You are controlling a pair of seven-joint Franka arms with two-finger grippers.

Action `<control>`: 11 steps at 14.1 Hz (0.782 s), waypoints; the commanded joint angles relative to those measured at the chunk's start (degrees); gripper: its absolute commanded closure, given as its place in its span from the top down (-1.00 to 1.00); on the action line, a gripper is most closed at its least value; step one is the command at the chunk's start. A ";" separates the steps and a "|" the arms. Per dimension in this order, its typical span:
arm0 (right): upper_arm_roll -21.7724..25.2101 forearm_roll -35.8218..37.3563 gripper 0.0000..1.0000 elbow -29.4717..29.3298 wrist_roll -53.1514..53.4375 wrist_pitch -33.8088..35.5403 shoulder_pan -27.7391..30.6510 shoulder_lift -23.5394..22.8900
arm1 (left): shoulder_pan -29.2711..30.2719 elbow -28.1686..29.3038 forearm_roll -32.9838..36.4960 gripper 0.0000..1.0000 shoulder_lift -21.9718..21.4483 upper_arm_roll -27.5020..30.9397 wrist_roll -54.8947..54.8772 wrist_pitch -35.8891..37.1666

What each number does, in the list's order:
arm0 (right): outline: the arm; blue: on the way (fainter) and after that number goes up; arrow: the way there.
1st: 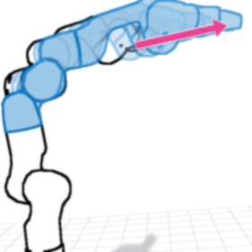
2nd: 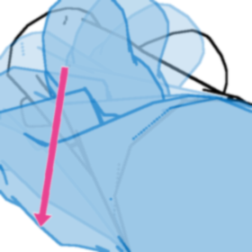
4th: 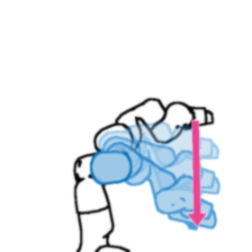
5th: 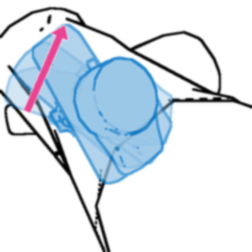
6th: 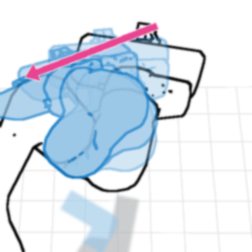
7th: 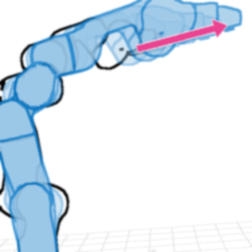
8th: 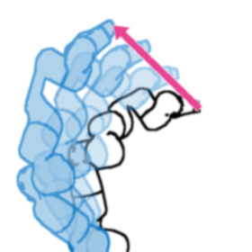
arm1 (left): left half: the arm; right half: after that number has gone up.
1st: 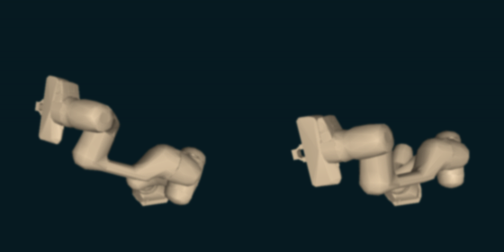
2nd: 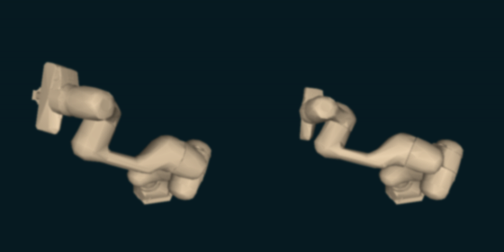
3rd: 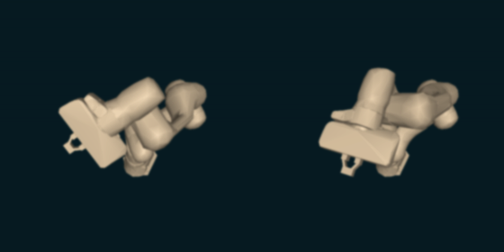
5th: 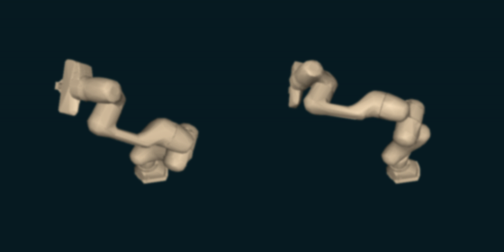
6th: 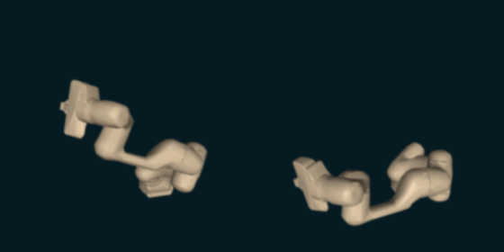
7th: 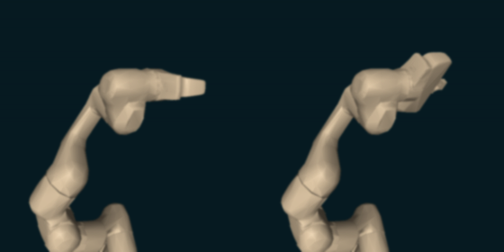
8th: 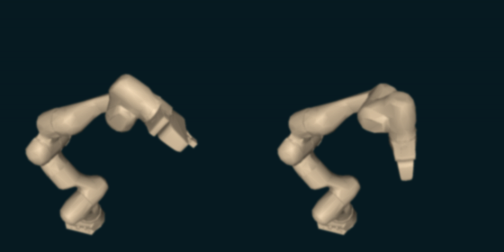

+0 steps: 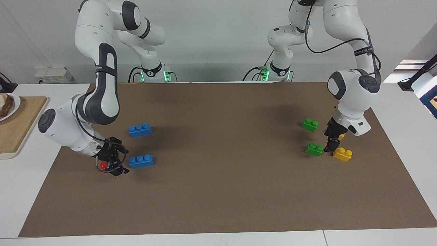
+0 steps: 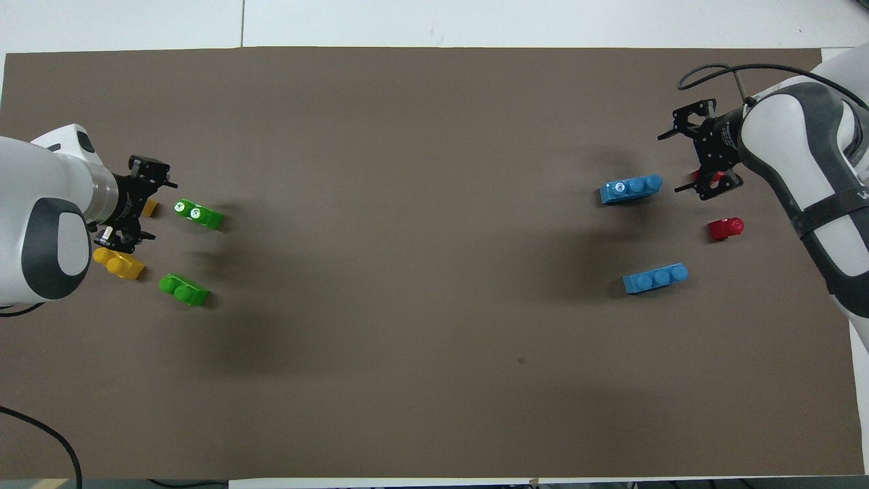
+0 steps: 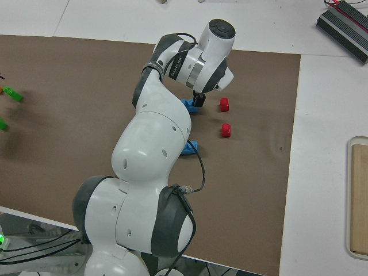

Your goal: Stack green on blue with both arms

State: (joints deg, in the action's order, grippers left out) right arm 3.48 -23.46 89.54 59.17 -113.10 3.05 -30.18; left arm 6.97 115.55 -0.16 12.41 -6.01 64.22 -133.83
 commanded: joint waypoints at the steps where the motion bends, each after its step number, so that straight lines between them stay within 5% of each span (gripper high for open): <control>1: -0.32 -1.15 1.00 0.72 0.86 -1.33 -0.06 -0.94 | -0.47 -1.03 -0.81 1.00 2.61 -0.14 2.75 -2.65; 11: -0.58 -1.24 0.96 6.70 0.42 -5.55 -0.24 -0.15 | -0.73 -0.41 -0.54 1.00 5.61 -0.14 6.44 -4.86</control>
State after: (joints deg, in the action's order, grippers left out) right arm 3.44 -23.50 93.93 59.17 -116.53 2.62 -31.50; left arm 6.88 115.26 -0.16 17.74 -6.56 69.15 -138.82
